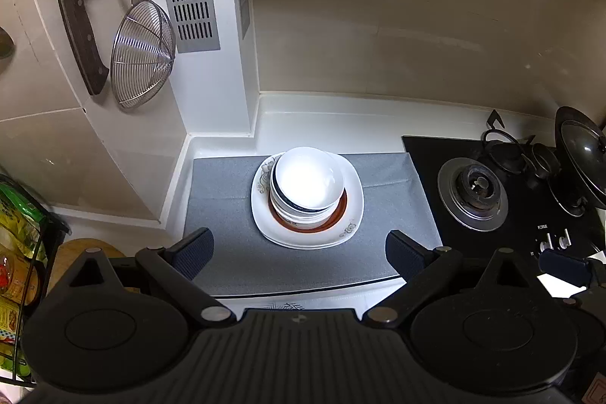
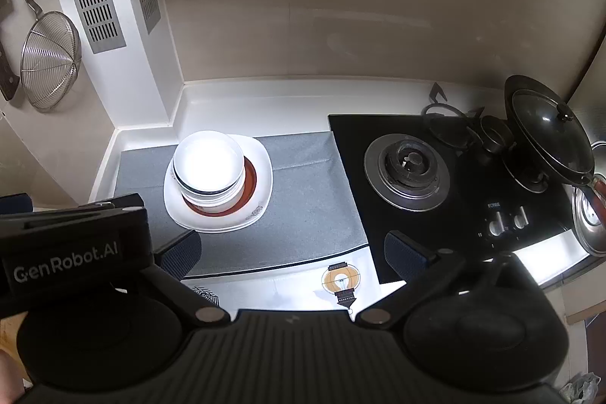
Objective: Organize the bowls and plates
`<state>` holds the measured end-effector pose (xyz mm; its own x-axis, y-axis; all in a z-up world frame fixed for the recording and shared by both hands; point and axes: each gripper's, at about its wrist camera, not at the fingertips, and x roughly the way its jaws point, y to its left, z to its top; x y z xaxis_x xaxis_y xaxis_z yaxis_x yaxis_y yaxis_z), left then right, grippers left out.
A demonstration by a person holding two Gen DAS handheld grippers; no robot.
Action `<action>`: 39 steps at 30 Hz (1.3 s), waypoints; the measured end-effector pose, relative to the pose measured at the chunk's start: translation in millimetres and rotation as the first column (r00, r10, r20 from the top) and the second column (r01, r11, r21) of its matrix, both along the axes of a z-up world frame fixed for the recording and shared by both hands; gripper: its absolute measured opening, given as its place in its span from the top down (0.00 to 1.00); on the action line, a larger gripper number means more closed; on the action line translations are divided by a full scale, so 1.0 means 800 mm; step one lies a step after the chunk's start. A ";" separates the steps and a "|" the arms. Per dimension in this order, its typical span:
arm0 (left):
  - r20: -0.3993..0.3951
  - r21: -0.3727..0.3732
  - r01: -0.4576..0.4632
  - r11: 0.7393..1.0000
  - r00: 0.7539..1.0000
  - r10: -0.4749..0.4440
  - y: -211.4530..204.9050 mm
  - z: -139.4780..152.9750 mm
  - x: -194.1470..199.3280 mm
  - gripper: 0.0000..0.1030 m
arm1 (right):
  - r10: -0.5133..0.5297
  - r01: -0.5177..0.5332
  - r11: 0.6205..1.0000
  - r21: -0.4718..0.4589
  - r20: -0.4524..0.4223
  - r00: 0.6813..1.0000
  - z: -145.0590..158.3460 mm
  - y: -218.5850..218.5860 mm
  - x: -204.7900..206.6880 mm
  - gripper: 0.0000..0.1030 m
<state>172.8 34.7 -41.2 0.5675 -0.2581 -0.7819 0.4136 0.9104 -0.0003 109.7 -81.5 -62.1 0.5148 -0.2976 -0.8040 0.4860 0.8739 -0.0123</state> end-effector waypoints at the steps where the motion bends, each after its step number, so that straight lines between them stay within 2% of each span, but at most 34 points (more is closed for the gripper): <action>1: 0.005 0.000 0.000 1.000 1.000 0.000 0.000 0.001 0.000 0.05 | 0.000 0.000 1.000 -0.001 0.002 1.000 0.000 -0.001 0.001 0.00; 39: -0.009 0.020 0.011 1.000 1.000 -0.010 -0.008 -0.002 0.017 0.05 | 0.017 -0.017 1.000 0.024 0.003 1.000 -0.004 -0.011 0.016 0.00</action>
